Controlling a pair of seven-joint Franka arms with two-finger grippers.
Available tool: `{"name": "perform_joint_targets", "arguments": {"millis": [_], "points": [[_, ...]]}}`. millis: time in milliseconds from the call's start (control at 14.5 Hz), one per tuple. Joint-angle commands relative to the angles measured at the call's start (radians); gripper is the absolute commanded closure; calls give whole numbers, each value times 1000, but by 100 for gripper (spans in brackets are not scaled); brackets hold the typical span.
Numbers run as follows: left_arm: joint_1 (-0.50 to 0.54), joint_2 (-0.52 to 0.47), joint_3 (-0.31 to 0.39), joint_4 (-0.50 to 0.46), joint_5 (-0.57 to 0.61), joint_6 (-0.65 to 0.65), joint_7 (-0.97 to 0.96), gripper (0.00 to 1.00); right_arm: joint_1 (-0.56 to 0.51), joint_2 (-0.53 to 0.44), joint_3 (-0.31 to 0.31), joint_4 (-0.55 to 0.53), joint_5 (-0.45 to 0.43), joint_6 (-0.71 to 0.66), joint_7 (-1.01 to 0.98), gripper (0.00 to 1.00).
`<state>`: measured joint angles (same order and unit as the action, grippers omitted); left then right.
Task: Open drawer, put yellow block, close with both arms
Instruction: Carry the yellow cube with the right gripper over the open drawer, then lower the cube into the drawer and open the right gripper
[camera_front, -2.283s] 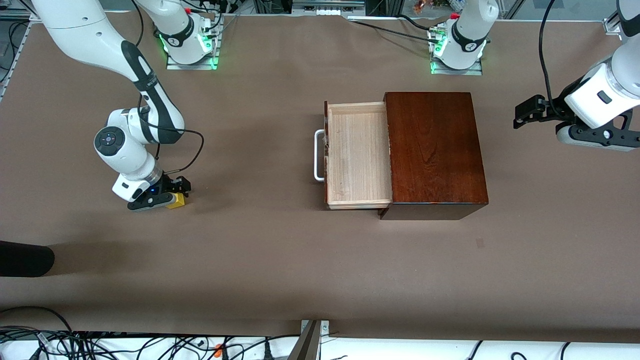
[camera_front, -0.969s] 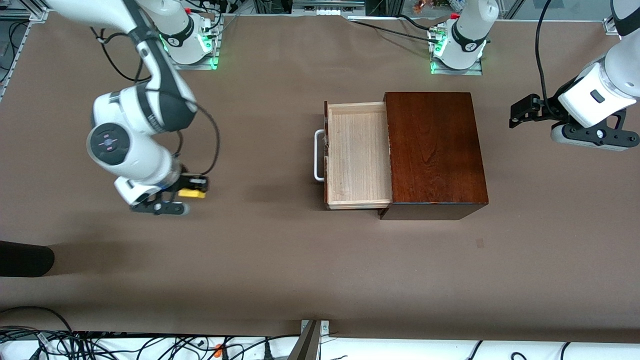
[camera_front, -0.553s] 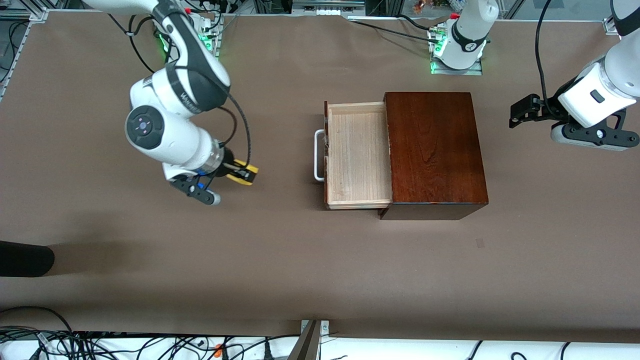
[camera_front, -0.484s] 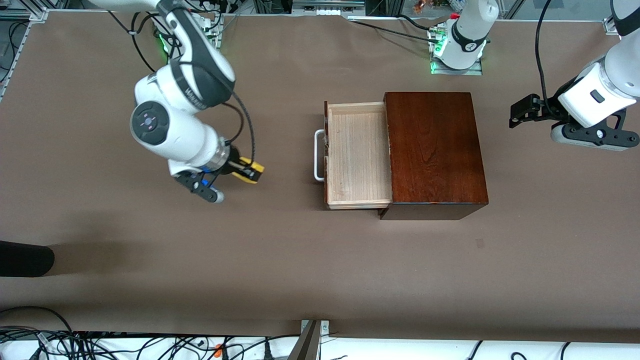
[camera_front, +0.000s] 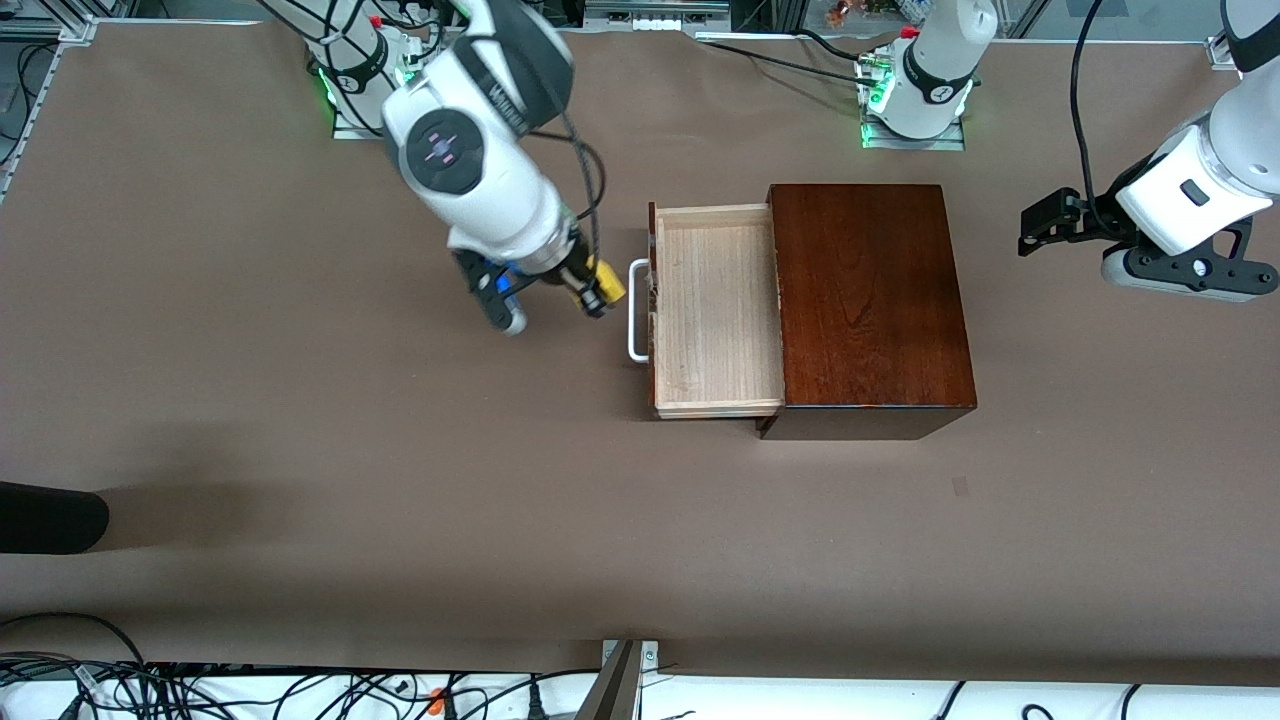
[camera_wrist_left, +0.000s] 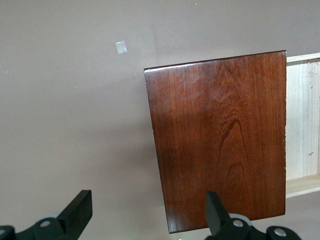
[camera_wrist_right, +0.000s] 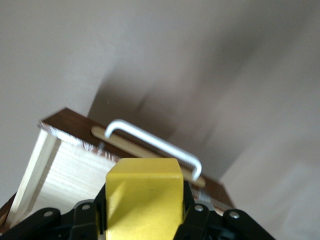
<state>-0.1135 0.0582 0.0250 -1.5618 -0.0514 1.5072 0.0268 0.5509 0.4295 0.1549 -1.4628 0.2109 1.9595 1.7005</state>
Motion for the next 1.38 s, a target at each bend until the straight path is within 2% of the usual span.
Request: {"name": "perform_joint_targets", "arguments": {"millis": [0, 277, 623, 1038, 1107, 1176, 1314], "points": [[-3, -14, -2, -10, 10, 8, 5, 0, 85, 38, -14, 53, 1, 7, 198, 74], [-3, -14, -2, -10, 10, 8, 5, 0, 164, 95, -14, 62, -54, 84, 443, 74], [-3, -11, 0, -7, 12, 8, 5, 0, 244, 224, -23, 148, -134, 101, 620, 74], [-5, -8, 0, 11, 13, 8, 16, 0, 261, 284, -23, 145, -162, 180, 686, 73], [-5, -6, 0, 13, 15, 8, 16, 0, 261, 287, -23, 144, -162, 177, 686, 71], [-5, -6, -2, 13, 15, 8, 16, 0, 261, 288, -23, 144, -162, 177, 686, 65], [-5, -6, -2, 11, 15, 8, 16, 0, 261, 288, -23, 142, -176, 174, 686, 64]]}}
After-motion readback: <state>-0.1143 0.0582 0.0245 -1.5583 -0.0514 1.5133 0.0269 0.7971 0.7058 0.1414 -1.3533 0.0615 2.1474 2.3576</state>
